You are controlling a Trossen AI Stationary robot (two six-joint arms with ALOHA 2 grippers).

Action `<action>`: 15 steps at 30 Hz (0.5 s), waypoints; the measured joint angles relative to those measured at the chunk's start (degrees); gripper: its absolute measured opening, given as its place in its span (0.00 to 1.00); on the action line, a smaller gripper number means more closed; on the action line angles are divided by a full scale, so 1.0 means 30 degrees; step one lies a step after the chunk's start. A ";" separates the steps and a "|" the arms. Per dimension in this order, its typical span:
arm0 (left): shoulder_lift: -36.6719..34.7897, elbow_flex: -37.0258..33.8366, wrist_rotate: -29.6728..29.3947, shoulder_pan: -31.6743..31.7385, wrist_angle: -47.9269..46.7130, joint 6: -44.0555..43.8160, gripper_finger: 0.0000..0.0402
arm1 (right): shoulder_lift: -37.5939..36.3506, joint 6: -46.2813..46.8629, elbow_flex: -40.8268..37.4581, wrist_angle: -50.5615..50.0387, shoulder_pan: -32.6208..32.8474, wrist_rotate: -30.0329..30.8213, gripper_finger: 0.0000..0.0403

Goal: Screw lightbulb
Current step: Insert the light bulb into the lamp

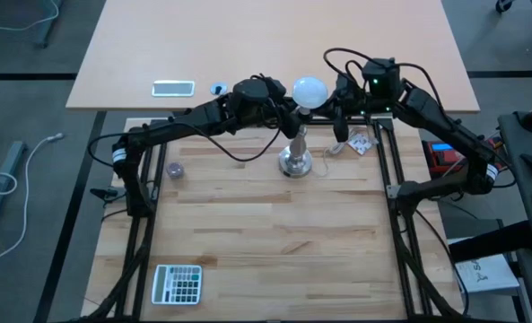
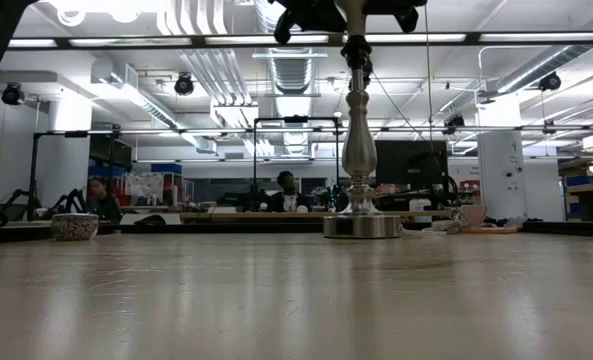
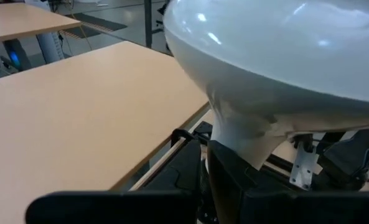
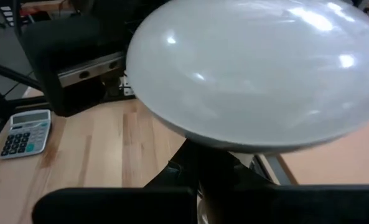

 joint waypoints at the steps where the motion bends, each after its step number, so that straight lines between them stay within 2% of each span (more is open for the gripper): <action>1: -0.0004 0.0000 -0.0004 0.0000 -0.0111 -0.0036 0.05 | -0.0022 -0.0010 0.0066 -0.0145 -0.0037 0.0008 0.00; 8: -0.0693 -0.0015 0.0078 -0.0310 -0.2148 -0.1152 0.05 | -0.0226 -0.1179 0.0346 -0.1471 -0.0167 0.2453 0.00; 10: -0.0748 -0.0015 0.0076 -0.0507 -0.2543 -0.1308 0.05 | -0.0214 -0.1331 0.0346 -0.1451 -0.0284 0.2560 0.00; 15: -0.0734 -0.0022 0.0236 -0.0940 -0.0885 -0.0798 0.05 | 0.0375 -0.1297 0.0336 -0.0397 -0.0329 0.2543 0.00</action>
